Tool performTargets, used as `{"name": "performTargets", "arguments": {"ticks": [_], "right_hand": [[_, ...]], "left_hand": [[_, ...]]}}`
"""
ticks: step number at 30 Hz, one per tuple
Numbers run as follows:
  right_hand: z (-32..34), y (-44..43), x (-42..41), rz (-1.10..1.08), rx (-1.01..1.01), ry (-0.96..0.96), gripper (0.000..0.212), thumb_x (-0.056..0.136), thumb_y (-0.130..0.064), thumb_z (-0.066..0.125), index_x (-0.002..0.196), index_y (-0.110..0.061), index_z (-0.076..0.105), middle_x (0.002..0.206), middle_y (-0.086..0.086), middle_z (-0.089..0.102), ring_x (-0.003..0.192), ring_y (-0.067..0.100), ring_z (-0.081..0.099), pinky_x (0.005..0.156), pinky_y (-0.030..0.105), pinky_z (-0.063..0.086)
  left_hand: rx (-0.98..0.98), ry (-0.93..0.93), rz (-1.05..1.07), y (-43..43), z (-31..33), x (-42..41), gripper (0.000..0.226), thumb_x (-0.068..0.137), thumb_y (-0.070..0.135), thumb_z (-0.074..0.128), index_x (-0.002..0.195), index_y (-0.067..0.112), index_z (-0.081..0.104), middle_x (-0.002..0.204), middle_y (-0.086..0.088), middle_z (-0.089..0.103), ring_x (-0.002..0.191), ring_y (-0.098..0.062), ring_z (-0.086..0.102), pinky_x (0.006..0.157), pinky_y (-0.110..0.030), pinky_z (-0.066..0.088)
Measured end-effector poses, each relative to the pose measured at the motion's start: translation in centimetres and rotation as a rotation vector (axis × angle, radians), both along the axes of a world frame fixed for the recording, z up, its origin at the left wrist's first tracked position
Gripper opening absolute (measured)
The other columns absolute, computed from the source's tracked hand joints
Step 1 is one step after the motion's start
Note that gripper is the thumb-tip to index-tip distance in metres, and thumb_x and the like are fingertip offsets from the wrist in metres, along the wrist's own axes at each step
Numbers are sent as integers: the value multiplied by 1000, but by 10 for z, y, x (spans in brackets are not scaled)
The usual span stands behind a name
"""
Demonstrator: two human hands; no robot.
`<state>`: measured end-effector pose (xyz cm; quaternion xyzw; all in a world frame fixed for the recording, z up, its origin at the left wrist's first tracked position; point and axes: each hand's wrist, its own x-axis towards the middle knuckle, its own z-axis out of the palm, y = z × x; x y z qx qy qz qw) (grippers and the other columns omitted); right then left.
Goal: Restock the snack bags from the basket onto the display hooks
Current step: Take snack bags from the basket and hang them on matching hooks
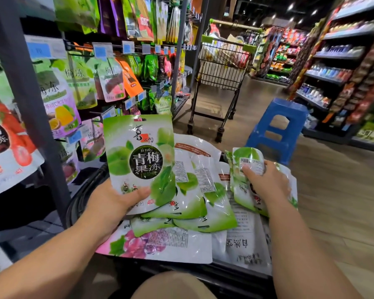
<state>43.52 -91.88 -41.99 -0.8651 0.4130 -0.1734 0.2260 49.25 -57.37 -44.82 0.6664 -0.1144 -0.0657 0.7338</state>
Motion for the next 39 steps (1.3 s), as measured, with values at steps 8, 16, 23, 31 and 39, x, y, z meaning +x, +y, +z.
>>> {"name": "performTargets", "arguments": {"ticks": [8, 16, 23, 31, 39], "right_hand": [[1, 27, 5, 187, 207, -190, 60, 91, -60, 56, 137, -23, 47, 126, 4, 59, 116, 30, 54, 100, 42, 42], [2, 39, 6, 211, 331, -350, 73, 69, -55, 82, 126, -37, 40, 122, 0, 56, 108, 27, 59, 94, 48, 51], [8, 40, -2, 197, 330, -471, 55, 80, -45, 78, 117, -35, 38, 112, 0, 56, 96, 25, 60, 84, 44, 54], [9, 53, -3, 398, 206, -549, 40, 73, -63, 73, 103, -39, 62, 132, -13, 50, 118, 26, 57, 97, 45, 48], [6, 58, -4, 760, 349, -411, 60, 64, -1, 88, 111, -30, 66, 135, -9, 44, 101, 8, 66, 83, 15, 54]], "left_hand": [[1, -32, 79, 1, -2, -2, 41, 72, 8, 82, 108, 25, 70, 100, 6, 77, 89, -10, 73, 67, -19, 53], [27, -46, 94, 2, -2, -3, 42, 72, 11, 82, 111, 21, 70, 102, 4, 77, 94, -16, 73, 73, -26, 56], [56, -61, 108, 3, 0, -4, 50, 62, 26, 83, 111, 23, 71, 104, 5, 76, 98, -18, 72, 87, -38, 54], [56, -146, 231, 4, 0, -9, 44, 73, 15, 81, 115, 20, 69, 101, 9, 75, 92, 0, 69, 83, -19, 52], [85, -167, 266, 3, 3, -11, 38, 76, 14, 82, 110, 25, 69, 97, 19, 73, 88, 9, 65, 76, -13, 48]]}}
